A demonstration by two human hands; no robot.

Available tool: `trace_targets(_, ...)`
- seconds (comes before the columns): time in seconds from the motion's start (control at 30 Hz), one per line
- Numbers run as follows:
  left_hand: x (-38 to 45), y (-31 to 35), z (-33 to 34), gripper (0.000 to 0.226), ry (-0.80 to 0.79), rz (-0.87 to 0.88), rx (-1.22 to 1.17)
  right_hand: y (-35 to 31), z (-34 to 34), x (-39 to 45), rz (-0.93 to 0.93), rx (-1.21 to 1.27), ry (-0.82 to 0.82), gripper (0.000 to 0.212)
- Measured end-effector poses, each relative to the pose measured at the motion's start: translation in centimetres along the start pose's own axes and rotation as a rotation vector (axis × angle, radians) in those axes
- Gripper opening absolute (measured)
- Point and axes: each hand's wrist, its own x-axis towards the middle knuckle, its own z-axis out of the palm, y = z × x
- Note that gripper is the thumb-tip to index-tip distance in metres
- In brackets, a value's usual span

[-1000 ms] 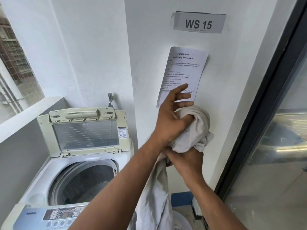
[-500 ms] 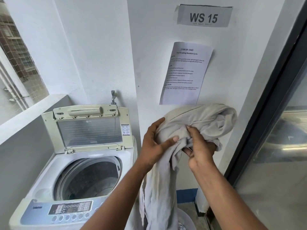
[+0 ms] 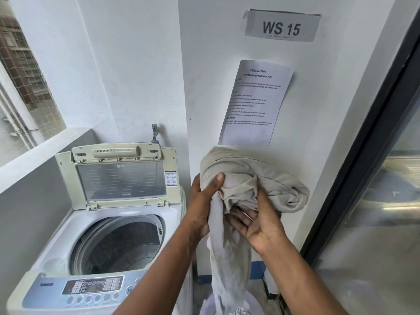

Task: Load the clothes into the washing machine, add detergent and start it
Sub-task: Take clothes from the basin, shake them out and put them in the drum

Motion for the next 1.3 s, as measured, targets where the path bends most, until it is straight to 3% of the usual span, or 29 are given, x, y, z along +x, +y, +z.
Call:
trace_targets(0.17, 0.7, 0.7, 0.0, 0.076, 0.082, 0.092, -0.001, -0.7, -1.8, 0.1, 0.053, -0.317, 0.115, 0.084)
trace_targets(0.27, 1.0, 0.8, 0.3, 0.089, 0.086, 0.114, 0.024, -0.3, -2.5, 0.0, -0.026, -0.404, 0.238, 0.116)
trace_targets(0.43, 1.7, 2.2, 0.6, 0.083, 0.123, 0.192, 0.074, -0.4, -2.9, -0.7, 0.015, -0.496, 0.211, 0.134)
trace_targets(0.5, 1.9, 3.0, 0.7, 0.079, 0.138, 0.248, 0.141, -0.3, -3.7, -0.3, -0.145, -0.537, 0.381, 0.150)
trace_targets(0.57, 2.0, 3.6, 0.9, 0.078, 0.136, 0.288, 0.217, -0.4, -4.2, -0.1, -0.469, -0.710, 0.470, 0.150)
trace_targets(0.67, 2.1, 4.1, 1.3, 0.082, 0.113, 0.330, 0.317, -1.1, -3.6, -0.2, -0.913, -1.031, 0.268, 0.152)
trace_targets(0.77, 2.2, 4.5, 2.2, 0.075, 0.069, 0.358, 0.391, -1.4, -1.9, 0.3, -1.057, -1.325, 0.067, 0.160)
trace_targets(0.87, 2.0, 4.8, 3.2, 0.077, 0.021, 0.416, 0.484, -0.4, -0.2, 0.6, -1.096, -1.372, 0.073, 0.166)
trace_targets(1.0, 1.6, 5.5, 3.8, 0.078, -0.105, 0.448, 0.581, 0.3, 0.2, 0.8, -1.110, -1.247, 0.207, 0.147)
trace_targets(1.13, 0.9, 5.6, 3.5, 0.077, -0.257, 0.466, 0.607, -0.3, -0.7, 1.8, -1.069, -0.977, 0.256, 0.095)
trace_targets(1.3, 0.5, 3.6, 1.5, 0.080, -0.216, 0.378, 0.566, -0.9, -0.6, 3.2, -0.871, -0.615, 0.356, 0.032)
